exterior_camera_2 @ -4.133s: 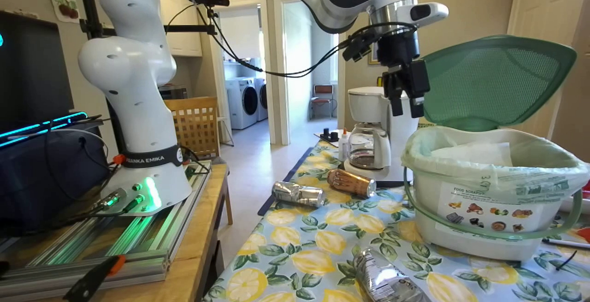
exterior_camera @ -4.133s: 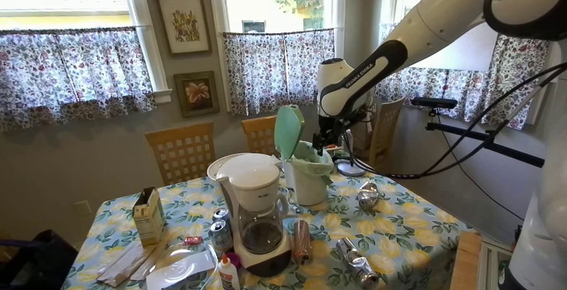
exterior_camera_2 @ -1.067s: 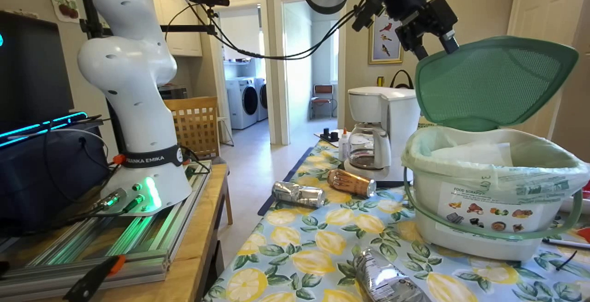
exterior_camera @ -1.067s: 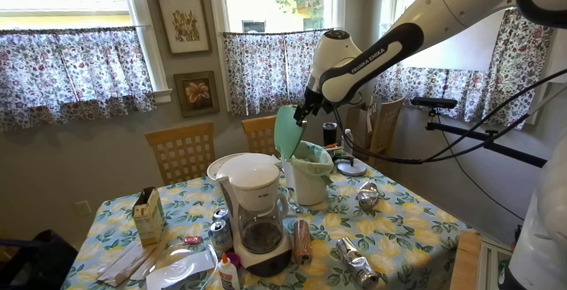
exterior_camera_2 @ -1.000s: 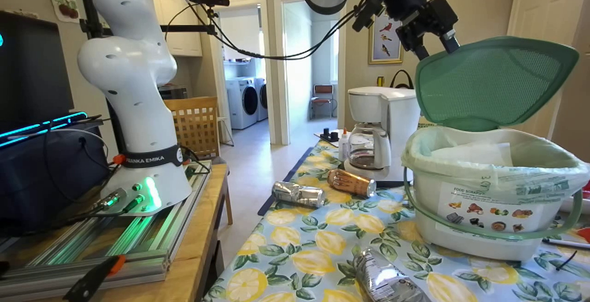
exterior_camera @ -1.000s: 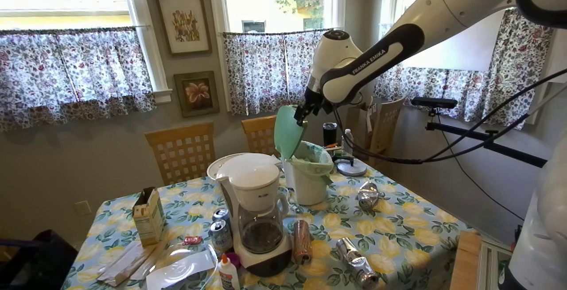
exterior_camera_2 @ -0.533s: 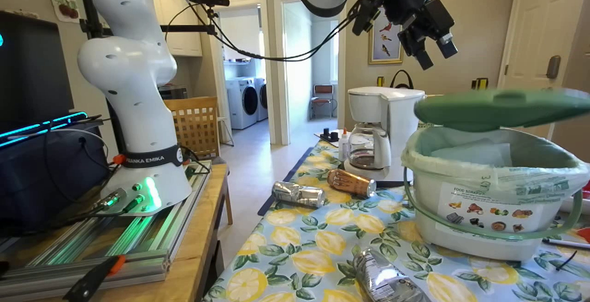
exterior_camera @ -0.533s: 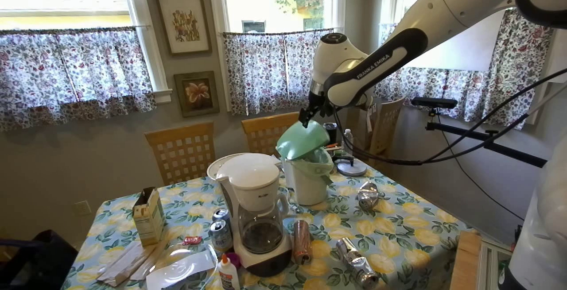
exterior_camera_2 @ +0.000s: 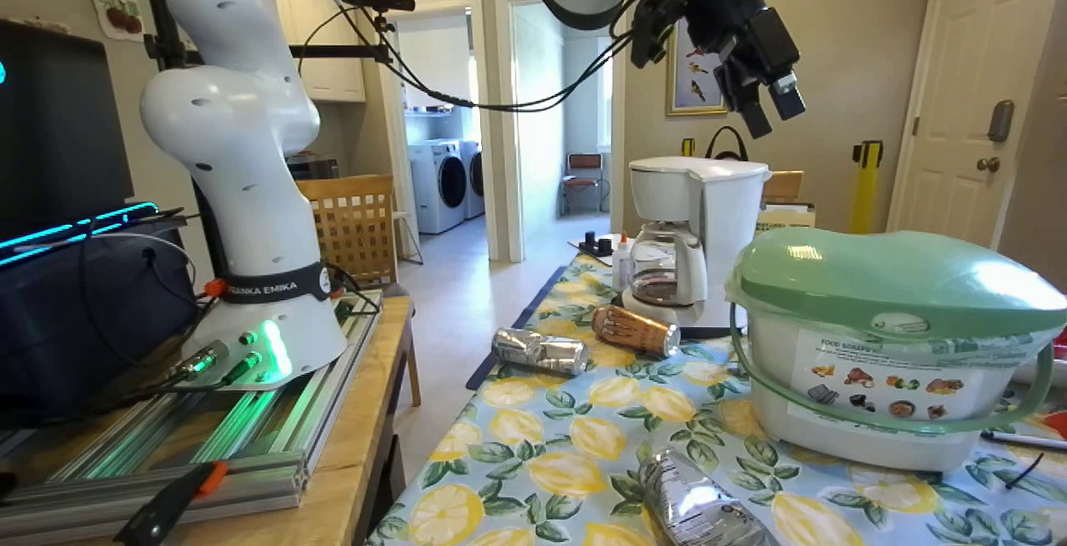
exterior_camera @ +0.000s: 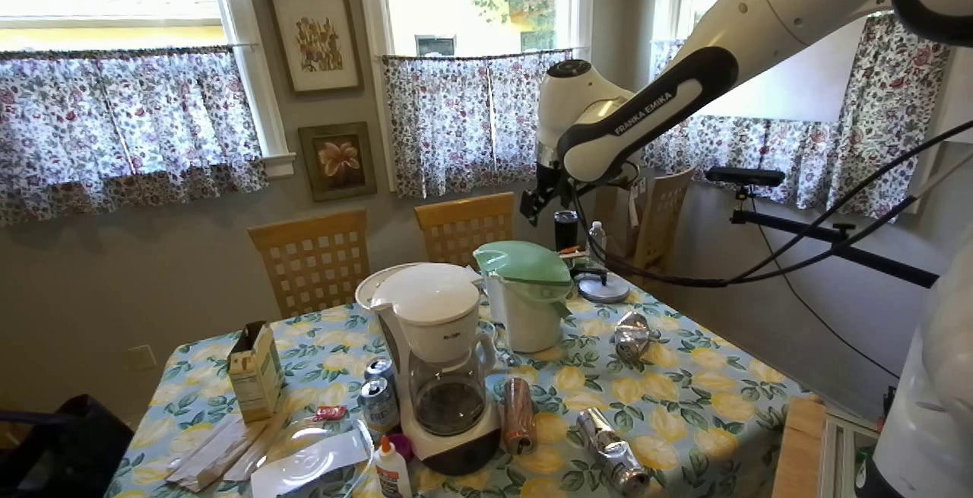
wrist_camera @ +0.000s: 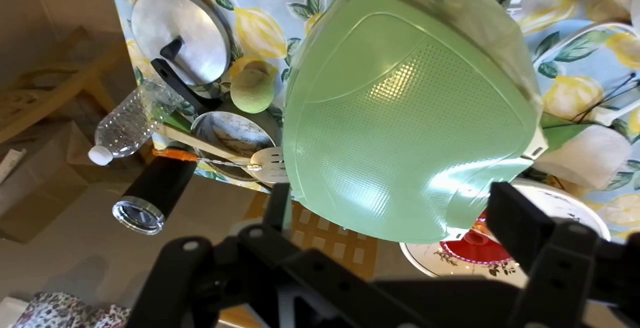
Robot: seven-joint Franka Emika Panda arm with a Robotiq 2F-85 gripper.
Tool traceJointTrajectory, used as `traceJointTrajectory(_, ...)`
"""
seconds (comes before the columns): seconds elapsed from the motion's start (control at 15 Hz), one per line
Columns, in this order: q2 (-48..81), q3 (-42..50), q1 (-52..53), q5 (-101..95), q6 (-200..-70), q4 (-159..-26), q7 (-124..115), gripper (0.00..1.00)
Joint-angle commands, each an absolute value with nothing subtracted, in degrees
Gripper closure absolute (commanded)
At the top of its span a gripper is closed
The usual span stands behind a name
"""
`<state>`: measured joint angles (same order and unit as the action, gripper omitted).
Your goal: Pick the paper towel and one can and put them in the bin, then close the bin
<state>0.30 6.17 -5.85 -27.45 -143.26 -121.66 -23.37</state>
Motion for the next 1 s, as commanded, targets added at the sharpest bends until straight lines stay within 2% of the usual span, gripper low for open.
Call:
traceJointTrajectory(0.0,-3.33,5.71,-5.54,-20.23,-144.12,-125.56,-20.74,0.00)
traceJointTrajectory(0.33,-8.28,4.95,-5.00,-10.39,-144.52,-130.70,-16.69,0.00)
traceJointTrajectory(0.87,-14.34,3.45,-5.49,-6.07,-141.17,-136.04,-19.42,0.00)
traceJointTrajectory(0.93,-11.32,3.56,-5.89,-7.36,-141.94,-133.35,-18.38,0.00)
